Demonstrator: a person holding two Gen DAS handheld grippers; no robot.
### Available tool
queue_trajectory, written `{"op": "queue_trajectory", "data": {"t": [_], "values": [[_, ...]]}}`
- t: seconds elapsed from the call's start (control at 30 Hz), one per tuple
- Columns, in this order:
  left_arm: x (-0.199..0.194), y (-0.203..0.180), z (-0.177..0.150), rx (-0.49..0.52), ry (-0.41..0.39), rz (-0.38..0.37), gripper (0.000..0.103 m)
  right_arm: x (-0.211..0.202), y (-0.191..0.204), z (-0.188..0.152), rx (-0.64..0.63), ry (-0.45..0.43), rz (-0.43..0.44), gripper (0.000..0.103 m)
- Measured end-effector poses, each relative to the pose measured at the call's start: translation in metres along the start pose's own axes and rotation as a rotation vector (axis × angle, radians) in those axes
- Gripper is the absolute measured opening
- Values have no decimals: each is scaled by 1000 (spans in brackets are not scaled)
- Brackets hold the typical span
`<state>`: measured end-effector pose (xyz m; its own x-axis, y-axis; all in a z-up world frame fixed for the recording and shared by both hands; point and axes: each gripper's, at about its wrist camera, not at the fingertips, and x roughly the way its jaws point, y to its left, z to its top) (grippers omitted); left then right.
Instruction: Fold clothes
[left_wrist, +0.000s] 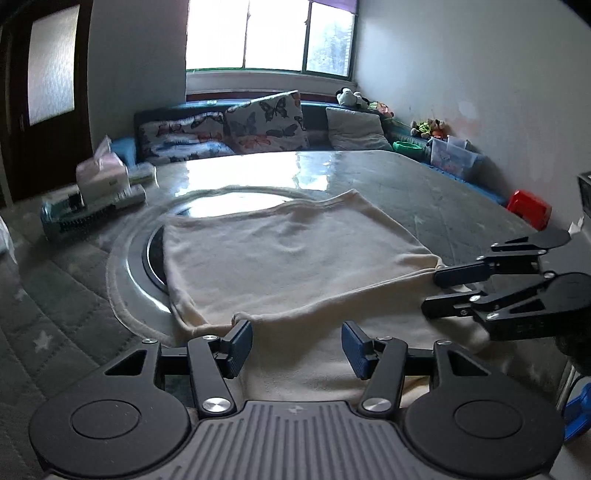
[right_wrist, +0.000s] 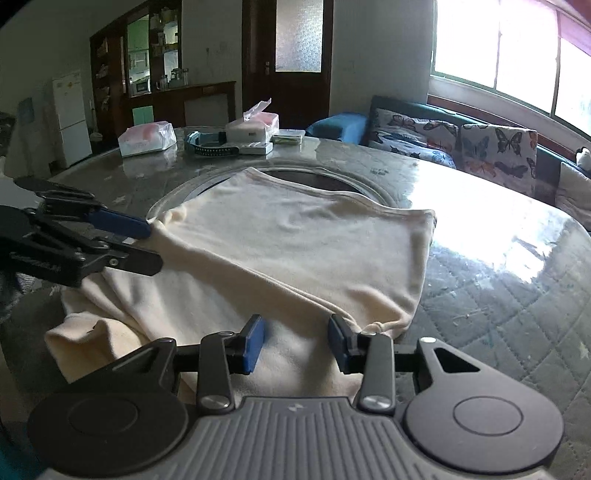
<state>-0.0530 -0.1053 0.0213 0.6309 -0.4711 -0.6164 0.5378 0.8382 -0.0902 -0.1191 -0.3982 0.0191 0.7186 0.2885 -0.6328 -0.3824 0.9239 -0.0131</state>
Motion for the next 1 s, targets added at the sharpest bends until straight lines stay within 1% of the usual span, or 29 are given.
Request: {"op": "queue_trajectory", "data": {"t": [0.07,0.27,0.4,0.57,0.7,0.77,0.83,0.97,1.0], "values": [[4,5,1,-25,5,-6,57,-3,1,2,-5,-7,2,39],[-10,8,-3,-9,2,14,57,2,0,-3,-4,12,2,40],[-19,9,-5,3,0,28,57,-11,5,-2,-20,-4,8,40],[-48,5,-21,133,-20,76,57,-25,12,-7,-58,0,10,40],[-61,-6,-39,267,-6,92,57,-30,16,-14,-77,21,16,40],[-65,-15,-48,336,1,101,59,-28,21,-18,-114,28,1,40],[-68,-24,-56,395,6,100,60,-28,26,-19,-147,26,-11,40],[-70,-45,-68,480,-15,85,65,-31,35,-12,-163,-6,12,40],[-70,-49,-70,496,-23,80,68,-29,36,-11,-166,-2,19,40]]}}
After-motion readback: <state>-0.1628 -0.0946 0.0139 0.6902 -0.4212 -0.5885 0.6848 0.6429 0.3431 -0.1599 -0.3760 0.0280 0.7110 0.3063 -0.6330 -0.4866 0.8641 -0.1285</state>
